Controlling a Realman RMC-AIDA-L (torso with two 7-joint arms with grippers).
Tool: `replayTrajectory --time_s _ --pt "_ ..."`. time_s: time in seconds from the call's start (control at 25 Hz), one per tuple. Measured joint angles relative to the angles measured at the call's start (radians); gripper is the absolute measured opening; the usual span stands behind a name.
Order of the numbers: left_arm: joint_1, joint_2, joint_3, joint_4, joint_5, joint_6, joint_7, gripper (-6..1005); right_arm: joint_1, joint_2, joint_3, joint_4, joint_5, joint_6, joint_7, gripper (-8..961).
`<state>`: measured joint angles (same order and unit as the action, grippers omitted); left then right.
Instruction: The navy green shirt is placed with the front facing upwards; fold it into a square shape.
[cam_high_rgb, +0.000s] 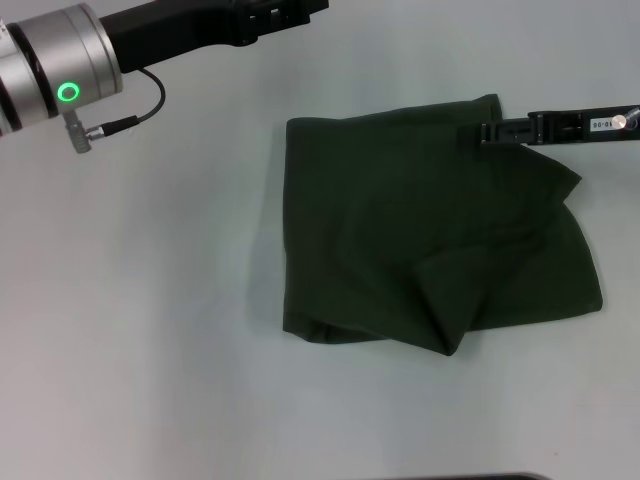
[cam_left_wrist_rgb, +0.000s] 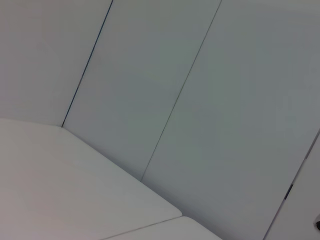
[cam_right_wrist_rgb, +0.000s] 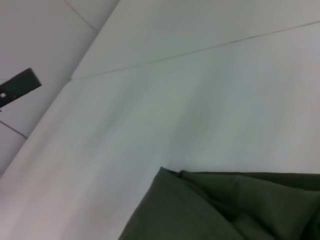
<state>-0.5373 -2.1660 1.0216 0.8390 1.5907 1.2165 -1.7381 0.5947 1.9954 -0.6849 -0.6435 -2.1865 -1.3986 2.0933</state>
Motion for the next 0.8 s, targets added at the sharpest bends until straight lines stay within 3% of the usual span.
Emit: replayTrajectory --time_s 0.36,0.8 --pt "-0.001 0.000 0.000 0.000 0.000 0.000 0.000 916 0.002 0.000 -0.001 -0.004 0.002 -0.024 0.002 900" --pt "-0.003 -0.001 0.006 0.000 -0.002 0.000 0.002 916 -0.001 -0.016 0.029 -0.018 0.002 -0.031 0.004 896"
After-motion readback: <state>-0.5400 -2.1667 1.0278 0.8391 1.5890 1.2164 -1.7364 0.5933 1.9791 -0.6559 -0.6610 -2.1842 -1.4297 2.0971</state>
